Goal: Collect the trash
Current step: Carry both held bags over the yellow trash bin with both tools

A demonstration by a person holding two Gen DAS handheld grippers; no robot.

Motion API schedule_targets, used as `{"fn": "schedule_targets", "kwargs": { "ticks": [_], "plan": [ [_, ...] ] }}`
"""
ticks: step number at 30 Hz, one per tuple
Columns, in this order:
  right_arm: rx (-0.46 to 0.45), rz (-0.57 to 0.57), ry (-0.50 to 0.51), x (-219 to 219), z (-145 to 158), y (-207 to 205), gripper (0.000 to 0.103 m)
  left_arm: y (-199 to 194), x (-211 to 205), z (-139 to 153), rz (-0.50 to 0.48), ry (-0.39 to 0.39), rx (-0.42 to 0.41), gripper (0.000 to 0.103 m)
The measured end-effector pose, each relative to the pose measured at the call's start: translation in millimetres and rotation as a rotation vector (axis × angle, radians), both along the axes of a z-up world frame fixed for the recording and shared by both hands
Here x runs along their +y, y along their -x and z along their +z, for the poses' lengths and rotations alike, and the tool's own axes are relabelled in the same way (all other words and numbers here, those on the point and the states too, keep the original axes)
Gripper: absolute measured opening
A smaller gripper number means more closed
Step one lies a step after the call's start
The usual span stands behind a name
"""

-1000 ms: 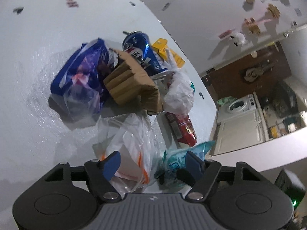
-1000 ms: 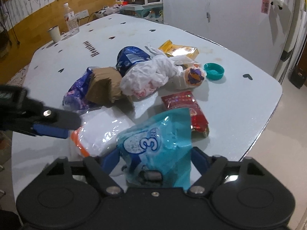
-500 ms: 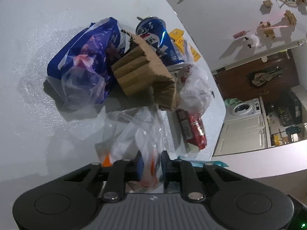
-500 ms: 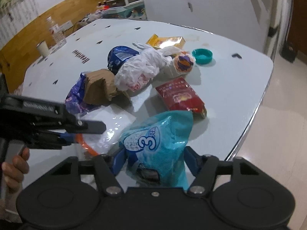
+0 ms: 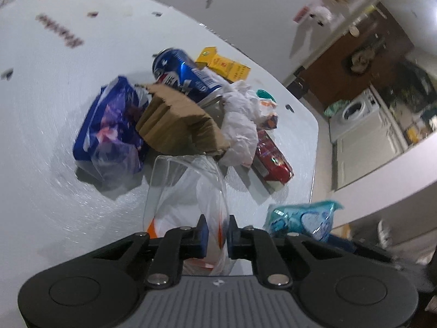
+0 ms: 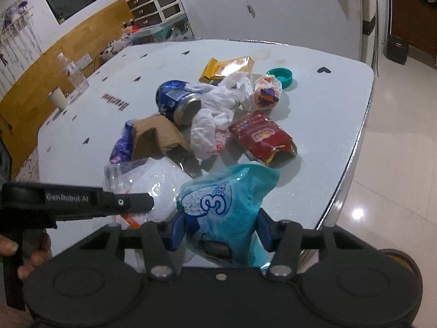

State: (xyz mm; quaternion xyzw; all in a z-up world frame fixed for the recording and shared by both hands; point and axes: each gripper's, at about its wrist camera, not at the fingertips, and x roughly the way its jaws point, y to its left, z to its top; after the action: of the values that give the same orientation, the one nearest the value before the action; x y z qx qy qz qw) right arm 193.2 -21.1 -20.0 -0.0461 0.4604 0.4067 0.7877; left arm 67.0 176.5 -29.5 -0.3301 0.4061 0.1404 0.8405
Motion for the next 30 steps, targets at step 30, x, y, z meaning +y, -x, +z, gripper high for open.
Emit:
{"fn": "schedule_targets", "kwargs": {
  "ticks": [30],
  "plan": [
    [-0.181, -0.272, 0.020, -65, 55, 65, 0.054, 37, -61, 68, -0.190, -0.384, -0.013, 0.012]
  ]
}}
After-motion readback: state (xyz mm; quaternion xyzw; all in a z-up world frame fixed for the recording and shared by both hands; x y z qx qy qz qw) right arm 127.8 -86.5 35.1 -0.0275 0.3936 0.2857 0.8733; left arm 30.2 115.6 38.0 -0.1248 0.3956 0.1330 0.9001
